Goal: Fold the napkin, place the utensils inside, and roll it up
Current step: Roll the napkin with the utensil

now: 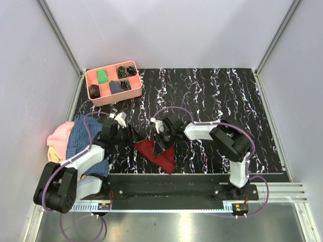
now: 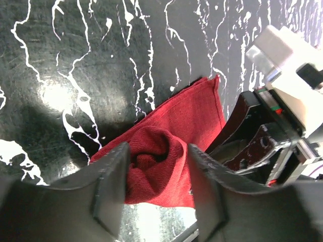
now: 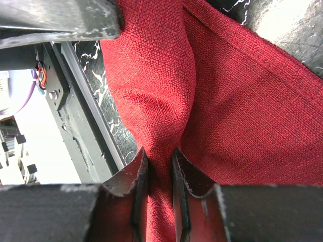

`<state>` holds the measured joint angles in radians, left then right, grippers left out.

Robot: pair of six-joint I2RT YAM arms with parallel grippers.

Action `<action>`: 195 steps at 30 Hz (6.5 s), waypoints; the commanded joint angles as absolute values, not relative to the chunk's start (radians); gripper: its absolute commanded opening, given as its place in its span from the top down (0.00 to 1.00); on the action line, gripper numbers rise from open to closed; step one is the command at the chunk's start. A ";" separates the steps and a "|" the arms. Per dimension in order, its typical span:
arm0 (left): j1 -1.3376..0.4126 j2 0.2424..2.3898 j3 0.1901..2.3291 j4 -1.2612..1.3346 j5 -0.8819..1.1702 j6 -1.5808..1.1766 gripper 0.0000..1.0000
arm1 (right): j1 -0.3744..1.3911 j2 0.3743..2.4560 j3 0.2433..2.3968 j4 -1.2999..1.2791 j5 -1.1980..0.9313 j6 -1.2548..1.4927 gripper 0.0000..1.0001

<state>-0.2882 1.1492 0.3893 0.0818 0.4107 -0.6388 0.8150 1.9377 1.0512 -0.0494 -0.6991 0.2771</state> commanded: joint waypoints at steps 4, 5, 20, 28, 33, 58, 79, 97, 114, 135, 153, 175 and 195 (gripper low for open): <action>-0.295 1.158 0.373 0.127 0.436 -0.627 0.74 | 0.821 1.965 1.065 -0.090 -0.627 0.259 0.77; -0.295 1.164 0.371 0.126 0.433 -0.626 0.80 | 0.822 1.959 1.065 -0.092 -0.627 0.258 0.75; -0.311 1.132 0.370 0.081 0.400 -0.598 1.00 | 0.779 1.873 1.117 -0.103 -0.678 0.311 0.28; -0.319 1.115 0.367 0.077 0.385 -0.595 1.00 | 0.747 1.832 1.131 -0.080 -0.670 0.351 0.21; -0.324 1.112 0.367 0.077 0.384 -0.594 1.00 | 0.739 1.870 1.138 -0.016 -0.658 0.385 0.21; -0.325 1.032 0.362 -0.032 0.318 -0.612 1.00 | 0.643 1.937 1.022 -0.094 -0.302 0.459 0.21; -0.324 1.239 0.457 -0.078 0.275 -0.666 1.00 | 0.722 1.609 0.997 -0.097 -0.355 0.160 0.20; -0.324 1.284 0.515 -0.130 0.298 -0.640 1.00 | 1.066 1.712 1.019 -0.101 -0.100 -0.109 0.13; -0.324 1.255 0.546 -0.101 0.333 -0.615 0.89 | 1.103 1.885 1.058 -0.235 0.132 -0.014 0.51; -0.296 1.046 0.445 -0.043 0.343 -0.587 0.28 | 0.821 1.950 1.121 -0.291 -0.722 0.123 0.69; -0.337 1.198 0.368 0.245 0.466 -0.669 0.35 | 0.696 2.140 1.198 -0.290 -0.997 0.127 0.67; -0.351 1.380 0.538 0.003 0.403 -0.649 1.00 | 0.782 1.697 1.157 -0.330 -0.349 0.031 0.13; -0.310 1.529 0.647 -0.081 0.505 -0.620 1.00 | 1.151 1.758 0.997 -0.198 0.216 -0.146 0.23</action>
